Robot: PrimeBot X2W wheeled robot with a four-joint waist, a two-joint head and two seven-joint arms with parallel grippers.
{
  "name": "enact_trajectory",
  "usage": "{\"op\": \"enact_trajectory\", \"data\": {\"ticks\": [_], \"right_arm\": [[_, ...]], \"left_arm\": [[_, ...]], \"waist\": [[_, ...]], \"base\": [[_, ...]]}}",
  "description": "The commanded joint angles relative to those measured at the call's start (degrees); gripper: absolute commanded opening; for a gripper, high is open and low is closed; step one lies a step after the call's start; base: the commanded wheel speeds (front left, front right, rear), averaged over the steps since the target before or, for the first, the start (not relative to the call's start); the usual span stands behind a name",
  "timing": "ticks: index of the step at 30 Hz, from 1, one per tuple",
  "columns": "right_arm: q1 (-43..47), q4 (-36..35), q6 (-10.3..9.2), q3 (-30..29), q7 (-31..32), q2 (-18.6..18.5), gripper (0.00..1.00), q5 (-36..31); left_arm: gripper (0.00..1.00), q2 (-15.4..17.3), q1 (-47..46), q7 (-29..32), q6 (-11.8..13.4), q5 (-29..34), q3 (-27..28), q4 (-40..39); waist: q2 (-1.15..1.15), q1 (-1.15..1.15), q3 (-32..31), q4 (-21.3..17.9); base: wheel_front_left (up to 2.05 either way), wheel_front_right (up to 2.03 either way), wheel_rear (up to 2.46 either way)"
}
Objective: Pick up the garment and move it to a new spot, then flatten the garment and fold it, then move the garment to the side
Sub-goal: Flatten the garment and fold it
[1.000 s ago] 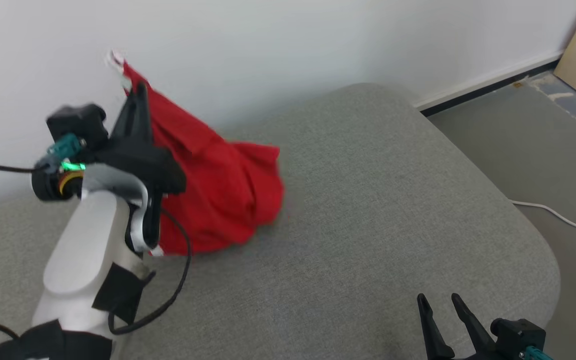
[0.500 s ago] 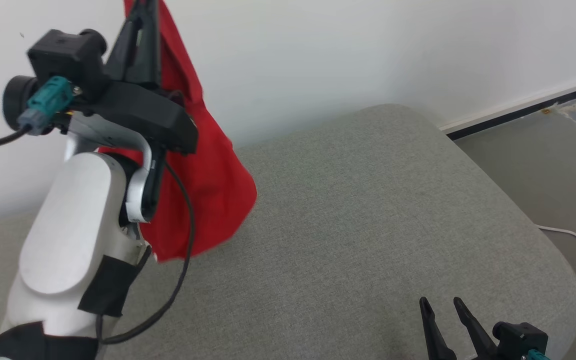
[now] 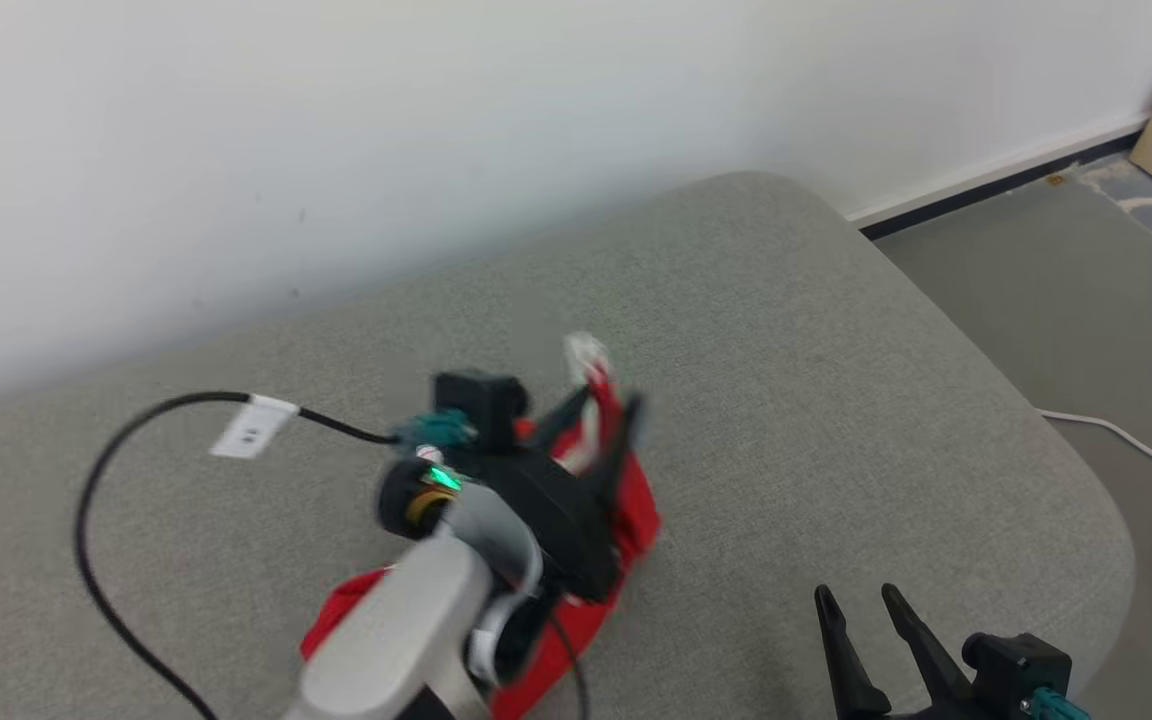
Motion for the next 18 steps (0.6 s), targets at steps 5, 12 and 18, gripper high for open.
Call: {"op": "enact_trajectory", "data": {"ticks": [5,12,18], "right_arm": [[-0.9,0.5,0.2,-1.3,-0.5,0.0,1.0,-0.4],[0.5,0.1,0.2,-1.6,-0.3,0.0,1.0,-0.6],[1.2,-0.7,0.2,-2.8,0.1,0.0,1.0,-1.4]], "left_arm": [[1.0,-0.2,1.0,-3.4,2.9,-15.4,-12.1,-2.2],[1.0,0.7,1.8,-6.3,8.4,-18.1,-12.9,1.0],[1.0,5.8,7.5,-6.2,12.1,-17.9,-12.6,-0.1]], "waist": [[0.0,0.0,0.8,1.1],[0.0,0.0,-0.6,5.4],[0.0,0.0,-1.9,8.5]], "base": [[0.0,0.0,0.0],[0.0,0.0,0.0],[0.0,0.0,0.0]]}}
